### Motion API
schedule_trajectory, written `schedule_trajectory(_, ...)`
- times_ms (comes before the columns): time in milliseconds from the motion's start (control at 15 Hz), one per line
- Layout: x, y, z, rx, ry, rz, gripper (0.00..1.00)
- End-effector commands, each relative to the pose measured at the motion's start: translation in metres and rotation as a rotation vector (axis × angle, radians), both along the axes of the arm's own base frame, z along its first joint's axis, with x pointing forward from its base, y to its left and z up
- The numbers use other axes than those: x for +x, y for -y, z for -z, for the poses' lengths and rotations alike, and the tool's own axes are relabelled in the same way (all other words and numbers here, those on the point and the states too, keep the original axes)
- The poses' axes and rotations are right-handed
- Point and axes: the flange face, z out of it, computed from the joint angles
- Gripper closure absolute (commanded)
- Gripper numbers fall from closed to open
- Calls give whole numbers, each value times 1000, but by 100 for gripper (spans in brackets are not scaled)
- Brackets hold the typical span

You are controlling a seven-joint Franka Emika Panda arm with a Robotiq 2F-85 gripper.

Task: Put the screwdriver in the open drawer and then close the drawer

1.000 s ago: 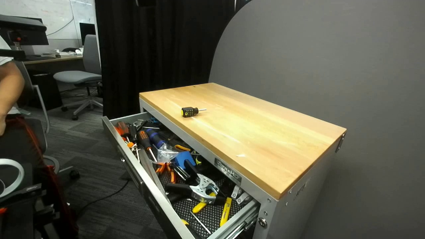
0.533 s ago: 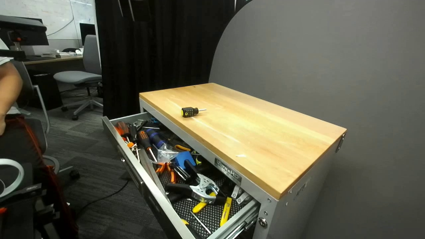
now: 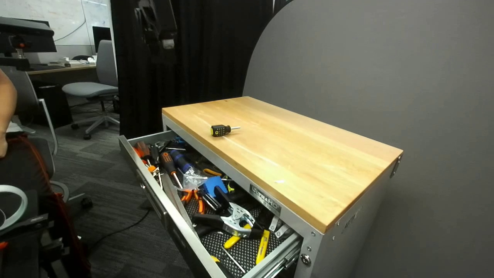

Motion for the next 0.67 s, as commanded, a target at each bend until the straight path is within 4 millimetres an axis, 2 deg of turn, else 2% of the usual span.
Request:
schedule_trajectory(0, 56, -11, 26, -19, 5, 1, 0)
schedule_trajectory(333, 117, -19, 88, 11, -12, 6, 0)
schedule_trajectory(600, 149, -30, 135, 26, -32, 14, 0)
